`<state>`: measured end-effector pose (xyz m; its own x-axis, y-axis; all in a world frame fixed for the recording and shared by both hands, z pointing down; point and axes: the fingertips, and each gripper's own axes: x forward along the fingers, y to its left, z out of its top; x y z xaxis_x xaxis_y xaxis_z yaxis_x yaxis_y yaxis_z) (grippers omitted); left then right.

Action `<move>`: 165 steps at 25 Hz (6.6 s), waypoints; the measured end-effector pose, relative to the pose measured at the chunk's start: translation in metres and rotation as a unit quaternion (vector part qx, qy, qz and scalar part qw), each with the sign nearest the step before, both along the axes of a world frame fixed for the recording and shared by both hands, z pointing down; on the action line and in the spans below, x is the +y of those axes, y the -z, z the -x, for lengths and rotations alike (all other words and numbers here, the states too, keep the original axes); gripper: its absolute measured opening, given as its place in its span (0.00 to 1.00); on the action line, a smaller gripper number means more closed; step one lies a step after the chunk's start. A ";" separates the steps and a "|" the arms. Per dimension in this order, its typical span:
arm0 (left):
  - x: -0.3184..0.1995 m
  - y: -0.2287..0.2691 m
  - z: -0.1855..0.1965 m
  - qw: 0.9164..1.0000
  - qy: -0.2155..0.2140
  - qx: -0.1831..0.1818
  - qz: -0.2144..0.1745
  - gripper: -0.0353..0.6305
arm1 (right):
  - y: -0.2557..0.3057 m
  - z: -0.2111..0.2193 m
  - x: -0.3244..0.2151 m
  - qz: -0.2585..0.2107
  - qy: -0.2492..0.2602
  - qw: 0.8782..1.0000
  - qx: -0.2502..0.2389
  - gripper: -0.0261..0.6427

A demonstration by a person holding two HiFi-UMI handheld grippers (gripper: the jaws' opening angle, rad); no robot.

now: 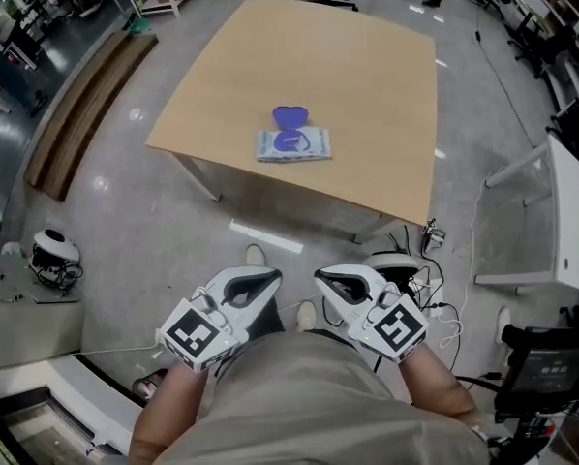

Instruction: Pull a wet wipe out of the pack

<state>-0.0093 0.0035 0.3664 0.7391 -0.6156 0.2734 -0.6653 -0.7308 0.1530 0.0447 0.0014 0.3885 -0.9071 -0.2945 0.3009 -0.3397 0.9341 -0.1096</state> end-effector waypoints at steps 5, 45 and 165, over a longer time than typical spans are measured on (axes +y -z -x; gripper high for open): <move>-0.079 -0.023 0.025 1.000 -0.026 0.003 0.006 0.06 | -0.026 0.013 -0.064 0.011 -0.042 0.998 0.034 0.04; -0.354 -0.214 0.110 0.980 -0.080 -0.078 0.166 0.06 | -0.223 0.064 -0.351 0.102 -0.084 0.969 0.210 0.04; -0.350 -0.322 0.114 0.952 -0.125 -0.159 0.229 0.06 | -0.143 0.005 -0.403 0.033 -0.283 0.912 0.296 0.04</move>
<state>-0.1229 -0.3470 0.6881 0.6812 -0.1939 0.7060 -0.5457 -0.7773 0.3131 0.0400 -0.4017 0.5312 -0.2875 -0.6285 0.7227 -0.7834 0.5884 0.2000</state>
